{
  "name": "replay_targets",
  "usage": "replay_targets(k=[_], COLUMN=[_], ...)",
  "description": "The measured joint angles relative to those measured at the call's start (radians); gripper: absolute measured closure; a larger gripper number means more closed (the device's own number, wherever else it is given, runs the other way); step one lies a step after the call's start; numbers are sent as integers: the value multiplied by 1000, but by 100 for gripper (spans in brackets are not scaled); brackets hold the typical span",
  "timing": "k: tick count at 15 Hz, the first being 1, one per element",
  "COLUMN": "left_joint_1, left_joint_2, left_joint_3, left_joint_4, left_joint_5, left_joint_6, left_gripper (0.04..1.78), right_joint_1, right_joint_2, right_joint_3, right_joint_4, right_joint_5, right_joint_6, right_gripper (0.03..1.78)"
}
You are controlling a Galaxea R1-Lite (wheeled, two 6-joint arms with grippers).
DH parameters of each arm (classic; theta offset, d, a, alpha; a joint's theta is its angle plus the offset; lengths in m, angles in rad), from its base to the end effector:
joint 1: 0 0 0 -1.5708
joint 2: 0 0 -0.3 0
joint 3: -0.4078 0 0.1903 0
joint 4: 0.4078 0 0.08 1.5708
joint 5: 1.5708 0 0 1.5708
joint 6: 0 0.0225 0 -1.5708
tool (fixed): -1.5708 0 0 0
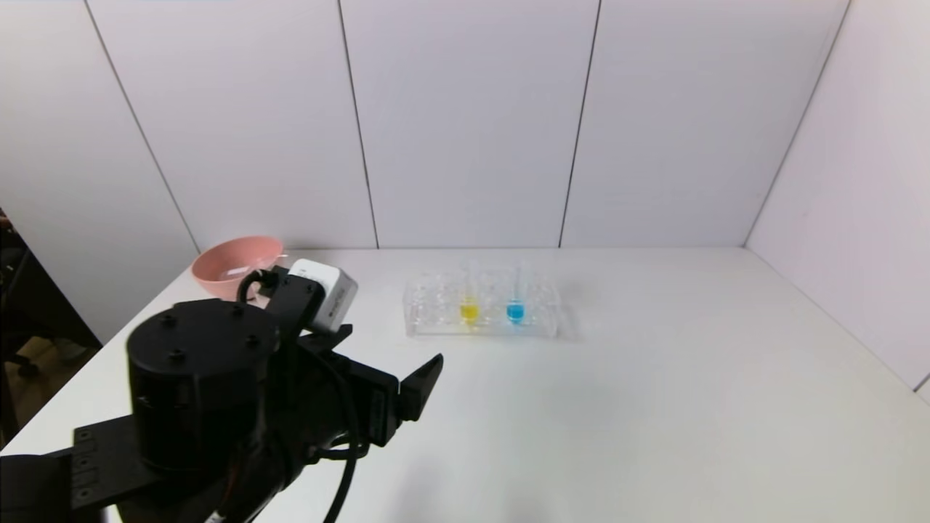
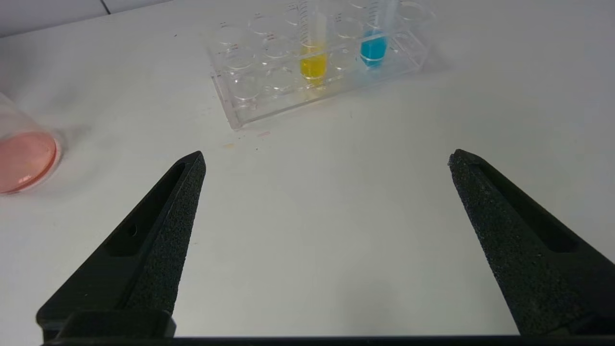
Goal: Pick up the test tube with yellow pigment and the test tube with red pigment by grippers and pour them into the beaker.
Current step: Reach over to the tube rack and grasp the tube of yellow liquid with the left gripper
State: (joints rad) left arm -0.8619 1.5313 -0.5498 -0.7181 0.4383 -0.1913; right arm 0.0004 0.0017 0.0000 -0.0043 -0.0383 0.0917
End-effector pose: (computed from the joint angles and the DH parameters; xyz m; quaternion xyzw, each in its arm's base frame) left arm 0.1667 -0.1797 0.1703 -0.0134 0.1240 -0.1975 0.9723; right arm -0.0227 -0.0009 0.0760 0.0459 -0.0022 -0.0189 0.9988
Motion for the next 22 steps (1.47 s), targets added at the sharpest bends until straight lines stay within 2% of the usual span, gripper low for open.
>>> replay_targets(k=[4,7,12,16,22], left_joint_1=[-47,-53,-18,45,95], left_joint_2=[229,397,581,675,771], left_joint_3=[-129,-257,-468,-576,-726], left_joint_4=[-129,-223,-241,-243,-252], left_joint_5=[208,263,277,275,269], left_joint_6=[-79,-83,-43,17,53], left_gripper=[6,6,6,6,6], right_joint_1=[0,0,0,0,0], right_joint_2=[0,0,0,0,0], right_joint_3=[0,0,0,0,0], right_joint_4=[0,0,0,0,0], right_joint_5=[0,0,0,0,0], right_joint_6=[0,0,0,0,0], right_gripper=[10,10,10,10,10])
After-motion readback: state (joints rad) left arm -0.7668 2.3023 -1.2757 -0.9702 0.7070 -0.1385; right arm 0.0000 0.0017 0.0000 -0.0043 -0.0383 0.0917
